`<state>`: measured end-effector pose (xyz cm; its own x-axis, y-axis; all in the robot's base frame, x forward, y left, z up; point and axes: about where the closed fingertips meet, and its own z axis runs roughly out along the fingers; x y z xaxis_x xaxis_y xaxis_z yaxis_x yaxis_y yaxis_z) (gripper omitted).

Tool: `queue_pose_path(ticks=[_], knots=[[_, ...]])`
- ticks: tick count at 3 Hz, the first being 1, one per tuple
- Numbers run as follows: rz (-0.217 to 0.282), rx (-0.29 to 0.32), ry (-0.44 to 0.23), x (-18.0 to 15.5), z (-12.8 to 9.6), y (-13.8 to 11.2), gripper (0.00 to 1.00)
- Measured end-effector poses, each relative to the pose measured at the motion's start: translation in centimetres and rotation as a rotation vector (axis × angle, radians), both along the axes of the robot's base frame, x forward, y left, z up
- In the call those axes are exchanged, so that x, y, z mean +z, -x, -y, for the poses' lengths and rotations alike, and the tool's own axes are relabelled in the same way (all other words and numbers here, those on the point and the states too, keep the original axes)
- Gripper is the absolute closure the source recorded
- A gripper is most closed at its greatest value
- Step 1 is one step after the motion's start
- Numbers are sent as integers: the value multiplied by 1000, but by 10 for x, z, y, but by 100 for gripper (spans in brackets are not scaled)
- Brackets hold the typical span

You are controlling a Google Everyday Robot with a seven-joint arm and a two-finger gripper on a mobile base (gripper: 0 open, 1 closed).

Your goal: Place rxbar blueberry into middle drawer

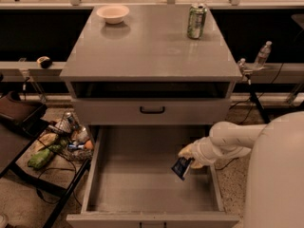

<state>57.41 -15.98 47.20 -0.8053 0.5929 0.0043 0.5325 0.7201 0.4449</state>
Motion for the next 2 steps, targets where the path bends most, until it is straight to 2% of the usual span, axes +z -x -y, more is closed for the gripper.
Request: queue_pose_path(ticks=[1, 2], knots=[[-15, 35, -6, -33, -23, 5, 100], [-17, 34, -7, -35, -23, 6, 95]])
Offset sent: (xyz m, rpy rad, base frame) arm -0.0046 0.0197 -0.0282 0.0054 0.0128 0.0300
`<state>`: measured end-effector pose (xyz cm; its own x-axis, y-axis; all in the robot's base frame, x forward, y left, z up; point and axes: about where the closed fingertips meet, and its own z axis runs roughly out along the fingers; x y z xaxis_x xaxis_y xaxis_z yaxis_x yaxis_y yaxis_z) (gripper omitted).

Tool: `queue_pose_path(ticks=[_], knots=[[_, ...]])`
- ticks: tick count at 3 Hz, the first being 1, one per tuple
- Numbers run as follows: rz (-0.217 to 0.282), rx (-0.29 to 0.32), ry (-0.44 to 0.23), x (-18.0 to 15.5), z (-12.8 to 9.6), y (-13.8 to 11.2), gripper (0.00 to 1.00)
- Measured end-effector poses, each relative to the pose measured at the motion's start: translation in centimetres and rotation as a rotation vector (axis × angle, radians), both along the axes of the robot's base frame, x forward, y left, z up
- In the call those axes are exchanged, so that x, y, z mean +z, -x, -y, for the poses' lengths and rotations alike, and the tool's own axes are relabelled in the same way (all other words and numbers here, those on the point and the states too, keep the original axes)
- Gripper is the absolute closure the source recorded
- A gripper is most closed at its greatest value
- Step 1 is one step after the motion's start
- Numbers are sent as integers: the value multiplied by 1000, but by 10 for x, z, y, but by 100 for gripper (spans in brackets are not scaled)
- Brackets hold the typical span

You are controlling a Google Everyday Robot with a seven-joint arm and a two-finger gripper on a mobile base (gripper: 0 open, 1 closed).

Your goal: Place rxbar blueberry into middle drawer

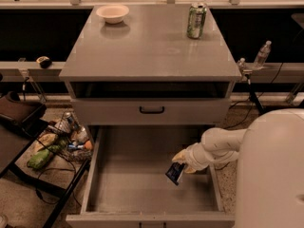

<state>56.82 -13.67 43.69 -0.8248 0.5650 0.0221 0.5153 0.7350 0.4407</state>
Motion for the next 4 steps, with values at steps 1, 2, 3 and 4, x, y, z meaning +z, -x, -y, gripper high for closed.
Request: queue_pose_path(ticks=[1, 2, 3, 4], knots=[[0, 0, 0, 0, 0, 0, 76], [0, 0, 0, 0, 0, 0, 53], [0, 0, 0, 0, 0, 0, 21], [0, 0, 0, 0, 0, 0, 0]])
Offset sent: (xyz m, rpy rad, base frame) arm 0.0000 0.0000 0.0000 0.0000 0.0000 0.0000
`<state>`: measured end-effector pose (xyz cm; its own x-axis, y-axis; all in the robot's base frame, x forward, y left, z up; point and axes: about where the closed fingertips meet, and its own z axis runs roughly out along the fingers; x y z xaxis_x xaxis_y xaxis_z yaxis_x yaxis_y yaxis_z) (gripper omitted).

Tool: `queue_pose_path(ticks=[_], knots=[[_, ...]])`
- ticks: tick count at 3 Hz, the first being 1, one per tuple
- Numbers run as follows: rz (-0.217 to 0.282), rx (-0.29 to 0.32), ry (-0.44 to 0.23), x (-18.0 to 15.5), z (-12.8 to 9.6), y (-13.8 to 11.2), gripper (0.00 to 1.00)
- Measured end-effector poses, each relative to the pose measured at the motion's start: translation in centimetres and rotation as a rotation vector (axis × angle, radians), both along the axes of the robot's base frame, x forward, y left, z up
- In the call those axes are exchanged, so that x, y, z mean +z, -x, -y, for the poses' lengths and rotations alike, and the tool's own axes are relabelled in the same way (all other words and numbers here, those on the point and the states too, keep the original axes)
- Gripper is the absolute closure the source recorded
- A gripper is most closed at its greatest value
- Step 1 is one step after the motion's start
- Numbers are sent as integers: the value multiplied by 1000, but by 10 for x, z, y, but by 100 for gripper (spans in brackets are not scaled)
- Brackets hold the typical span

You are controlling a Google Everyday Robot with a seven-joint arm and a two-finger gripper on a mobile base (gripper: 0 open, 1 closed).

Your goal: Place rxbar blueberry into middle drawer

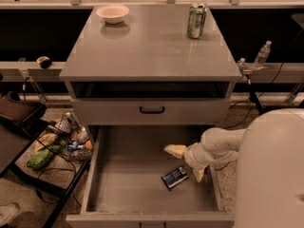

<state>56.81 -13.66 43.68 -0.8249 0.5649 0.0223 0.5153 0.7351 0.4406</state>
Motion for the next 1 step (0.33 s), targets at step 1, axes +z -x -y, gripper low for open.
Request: queue_pose_path(ticks=[1], knots=[[0, 0, 0, 0, 0, 0, 0]])
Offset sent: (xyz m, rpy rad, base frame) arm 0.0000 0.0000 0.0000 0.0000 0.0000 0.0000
